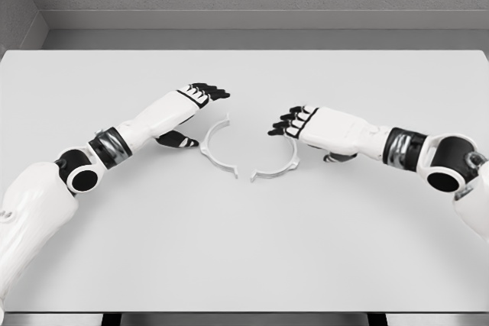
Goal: Assemble PVC drainage pipe clamps
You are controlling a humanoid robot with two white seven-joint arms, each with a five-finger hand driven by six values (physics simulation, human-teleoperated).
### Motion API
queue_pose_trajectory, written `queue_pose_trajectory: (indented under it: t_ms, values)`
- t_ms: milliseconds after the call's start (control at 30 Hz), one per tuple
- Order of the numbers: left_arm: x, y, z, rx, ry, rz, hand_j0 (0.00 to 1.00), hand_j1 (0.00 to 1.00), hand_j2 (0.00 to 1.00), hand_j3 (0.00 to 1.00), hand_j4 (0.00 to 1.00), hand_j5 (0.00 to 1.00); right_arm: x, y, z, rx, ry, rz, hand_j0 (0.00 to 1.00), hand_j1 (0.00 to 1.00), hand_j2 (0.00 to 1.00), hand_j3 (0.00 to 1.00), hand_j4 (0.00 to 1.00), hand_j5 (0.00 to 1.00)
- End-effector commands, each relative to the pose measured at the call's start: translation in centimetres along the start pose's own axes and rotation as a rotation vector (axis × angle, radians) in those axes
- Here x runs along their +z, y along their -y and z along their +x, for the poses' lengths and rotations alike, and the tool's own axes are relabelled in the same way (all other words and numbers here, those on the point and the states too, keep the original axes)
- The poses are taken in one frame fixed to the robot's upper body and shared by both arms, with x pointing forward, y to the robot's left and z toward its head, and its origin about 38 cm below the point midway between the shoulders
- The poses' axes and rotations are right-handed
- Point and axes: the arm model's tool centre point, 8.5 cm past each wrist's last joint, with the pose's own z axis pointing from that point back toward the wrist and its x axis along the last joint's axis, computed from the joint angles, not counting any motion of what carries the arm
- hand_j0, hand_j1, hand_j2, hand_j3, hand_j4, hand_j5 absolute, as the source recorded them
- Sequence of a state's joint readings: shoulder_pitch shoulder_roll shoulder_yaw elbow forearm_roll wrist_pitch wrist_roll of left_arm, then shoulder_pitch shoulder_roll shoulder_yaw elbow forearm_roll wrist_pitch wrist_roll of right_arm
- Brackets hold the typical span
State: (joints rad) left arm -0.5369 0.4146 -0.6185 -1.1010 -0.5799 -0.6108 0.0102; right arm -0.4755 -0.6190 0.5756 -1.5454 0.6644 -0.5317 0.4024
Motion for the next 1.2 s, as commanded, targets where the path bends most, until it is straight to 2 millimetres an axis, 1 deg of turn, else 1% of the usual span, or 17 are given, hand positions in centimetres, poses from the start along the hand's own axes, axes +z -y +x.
queue_pose_trajectory:
  t_ms: [0,100,167,267,433,567,600,633,667,867,967,1100,1167]
  values:
    - [-0.2,0.0,0.2,0.007,0.005,0.007,1.0,1.0,1.0,1.0,1.0,1.0,-0.5,-0.2,0.7,-0.004,0.022,0.005,1.0,1.0,1.0,1.0,1.0,1.0]
    - [-0.4,0.0,0.4,0.009,0.01,0.01,1.0,1.0,1.0,1.0,1.0,1.0,-1.3,-0.5,1.3,-0.011,0.036,0.009,1.0,1.0,1.0,1.0,1.0,1.0]
    - [-0.6,0.0,0.7,0.01,0.018,0.014,1.0,1.0,1.0,1.0,1.0,1.0,-1.5,-0.6,1.3,-0.013,0.035,0.017,1.0,1.0,1.0,1.0,1.0,1.0]
    - [-0.8,0.1,0.8,0.013,0.022,0.016,1.0,1.0,1.0,1.0,1.0,1.0,-1.4,-1.1,0.4,-0.027,0.013,0.031,1.0,1.0,1.0,1.0,1.0,1.0]
    - [-0.9,0.5,1.3,0.015,0.035,0.006,1.0,1.0,1.0,1.0,1.0,1.0,-1.3,-1.1,0.4,-0.025,0.011,0.03,1.0,1.0,1.0,1.0,1.0,1.0]
    - [-1.4,0.7,1.7,0.024,0.045,0.012,1.0,1.0,1.0,1.0,1.0,1.0,-1.8,-1.1,0.7,-0.03,0.02,0.026,1.0,1.0,1.0,1.0,1.0,1.0]
    - [-1.4,0.7,1.7,0.024,0.045,0.012,1.0,1.0,1.0,1.0,1.0,1.0,-2.1,-0.9,0.5,-0.034,0.016,0.022,1.0,1.0,1.0,1.0,1.0,1.0]
    - [-1.5,0.7,1.9,0.025,0.048,0.014,1.0,1.0,1.0,1.0,1.0,1.0,-2.1,-0.8,-0.4,-0.035,-0.002,0.027,1.0,1.0,1.0,1.0,1.0,1.0]
    - [-1.6,0.8,2.0,0.026,0.052,0.014,1.0,1.0,1.0,1.0,1.0,1.0,-2.3,-0.7,-0.7,-0.04,-0.008,0.025,1.0,1.0,1.0,1.0,1.0,1.0]
    - [-1.7,0.8,2.1,0.028,0.054,0.015,1.0,1.0,1.0,1.0,1.0,1.0,-4.0,-0.7,-1.0,-0.048,-0.003,0.041,1.0,1.0,1.0,1.0,1.0,1.0]
    - [-2.3,1.0,2.7,0.04,0.066,0.022,1.0,1.0,1.0,1.0,1.0,1.0,-4.2,-0.6,-1.1,-0.048,-0.006,0.04,1.0,1.0,1.0,1.0,1.0,1.0]
    - [-2.4,1.1,2.8,0.042,0.068,0.024,1.0,1.0,1.0,1.0,1.0,1.0,-4.7,-0.6,-1.2,-0.051,-0.009,0.04,1.0,1.0,1.0,1.0,1.0,1.0]
    - [-2.6,1.2,3.0,0.046,0.074,0.026,1.0,1.0,1.0,1.0,1.0,1.0,-4.6,-0.6,-1.4,-0.052,-0.013,0.04,1.0,1.0,1.0,1.0,1.0,1.0]
